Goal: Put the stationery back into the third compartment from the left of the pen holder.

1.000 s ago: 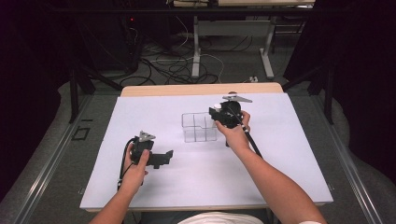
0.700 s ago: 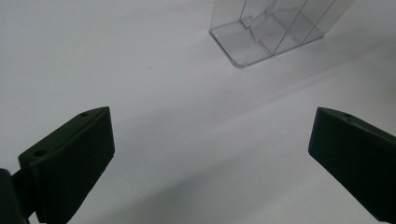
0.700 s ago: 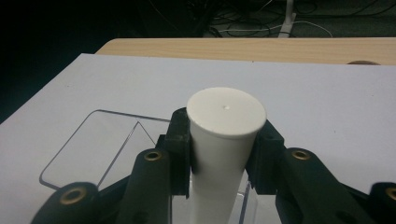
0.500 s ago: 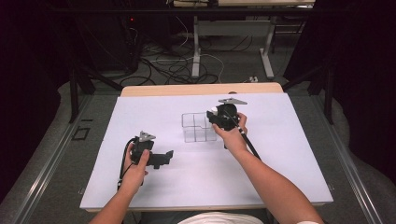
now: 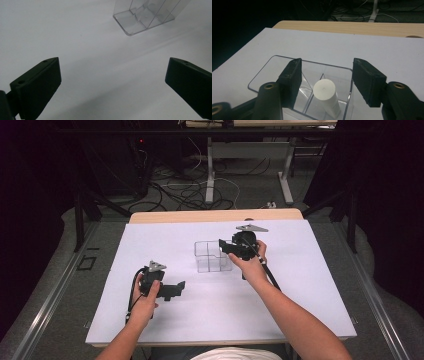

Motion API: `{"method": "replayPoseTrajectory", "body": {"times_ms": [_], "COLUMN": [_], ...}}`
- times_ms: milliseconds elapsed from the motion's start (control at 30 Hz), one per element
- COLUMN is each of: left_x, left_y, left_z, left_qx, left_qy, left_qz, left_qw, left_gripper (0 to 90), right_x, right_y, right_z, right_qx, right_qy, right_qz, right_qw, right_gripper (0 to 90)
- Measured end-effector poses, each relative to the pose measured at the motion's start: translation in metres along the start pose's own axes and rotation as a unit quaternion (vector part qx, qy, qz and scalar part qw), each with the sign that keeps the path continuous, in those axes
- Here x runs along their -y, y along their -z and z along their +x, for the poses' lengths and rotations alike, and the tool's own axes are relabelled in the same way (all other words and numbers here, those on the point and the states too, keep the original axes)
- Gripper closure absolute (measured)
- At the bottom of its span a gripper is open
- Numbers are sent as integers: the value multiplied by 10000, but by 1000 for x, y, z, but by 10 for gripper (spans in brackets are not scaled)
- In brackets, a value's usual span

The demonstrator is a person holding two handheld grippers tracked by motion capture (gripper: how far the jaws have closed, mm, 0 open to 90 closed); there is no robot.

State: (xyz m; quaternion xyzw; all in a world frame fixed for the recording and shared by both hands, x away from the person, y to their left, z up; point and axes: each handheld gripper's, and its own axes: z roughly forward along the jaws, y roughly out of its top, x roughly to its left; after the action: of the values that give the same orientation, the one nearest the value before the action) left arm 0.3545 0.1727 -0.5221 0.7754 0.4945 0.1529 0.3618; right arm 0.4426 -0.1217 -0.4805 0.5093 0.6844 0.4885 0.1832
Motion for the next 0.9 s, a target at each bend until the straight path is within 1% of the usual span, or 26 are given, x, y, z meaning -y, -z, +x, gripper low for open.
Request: {"method": "replayPoseTrajectory", "body": {"times_ms": [33, 67, 100, 167, 200, 233, 267, 367, 400, 433, 467, 500, 533, 633, 667, 700, 767, 833, 900], "left_x": [0, 0, 0, 0, 0, 0, 0, 0, 0, 0, 1, 1, 0, 0, 0, 0, 0, 0, 0], "left_y": [0, 0, 0, -1, 0, 0, -1, 0, 0, 0, -1, -1, 0, 0, 0, 1, 1, 0, 1], "left_z": [0, 0, 0, 1, 1, 2, 2, 3, 4, 4, 3, 4, 4, 5, 5, 6, 7, 7, 8], "left_qx": [-2, -2, -2, 5, -13, -23, -12, -57, -62, -55, -53, -64, -77, -81, -82, -99, -100, -103, -125], "left_qy": [4, 3, 3, 46, 1, -12, 25, 56, 16, 61, 98, 117, 92, 125, 141, 108, 97, 155, 139], "left_qz": [5, 4, 8, -4, 51, 30, -19, -15, 19, 26, -30, -28, -24, -29, -38, -27, -23, -44, -48], "left_qw": [10000, 10000, 10000, 10000, 10000, 10000, 10000, 10000, 10000, 10000, 9999, 9999, 9999, 9999, 9999, 9999, 9999, 9998, 9998], "left_gripper": [4, 4, 4, 4, 4, 4, 4, 4, 4, 4, 4, 4, 4, 4, 4, 4, 4, 4, 4], "right_x": [0, 1, 2, 3, 3, 3, 3, 3, 2, 3, 3, 4, 5, 7, 8, 9, 11, 15, 17], "right_y": [1, 3, 4, 6, 8, 10, 12, 18, 20, 23, 25, 27, 30, 36, 38, 41, 46, 51, 55], "right_z": [0, 1, 0, 0, 0, -1, -1, -2, -3, -3, -4, -5, -6, -11, -13, -14, -19, -24, -30], "right_qx": [12, 9, -6, -55, -49, -60, -65, -64, -81, -87, -68, -70, -84, -135, -109, -45, 30, 73, 130], "right_qy": [42, 35, 107, 86, 136, 172, 227, 373, 395, 384, 432, 463, 481, 439, 466, 520, 583, 571, 557], "right_qz": [-24, -10, -27, 28, 59, 84, 117, 195, 229, 246, 235, 214, 217, 266, 246, 209, 214, 143, 152], "right_qw": [10000, 10000, 9999, 9999, 9999, 9998, 9997, 9991, 9989, 9989, 9988, 9987, 9986, 9986, 9986, 9984, 9981, 9982, 9982], "right_gripper": [386, 371, 348, 308, 293, 274, 254, 205, 195, 182, 173, 166, 164, 157, 151, 152, 145, 143, 128]}}
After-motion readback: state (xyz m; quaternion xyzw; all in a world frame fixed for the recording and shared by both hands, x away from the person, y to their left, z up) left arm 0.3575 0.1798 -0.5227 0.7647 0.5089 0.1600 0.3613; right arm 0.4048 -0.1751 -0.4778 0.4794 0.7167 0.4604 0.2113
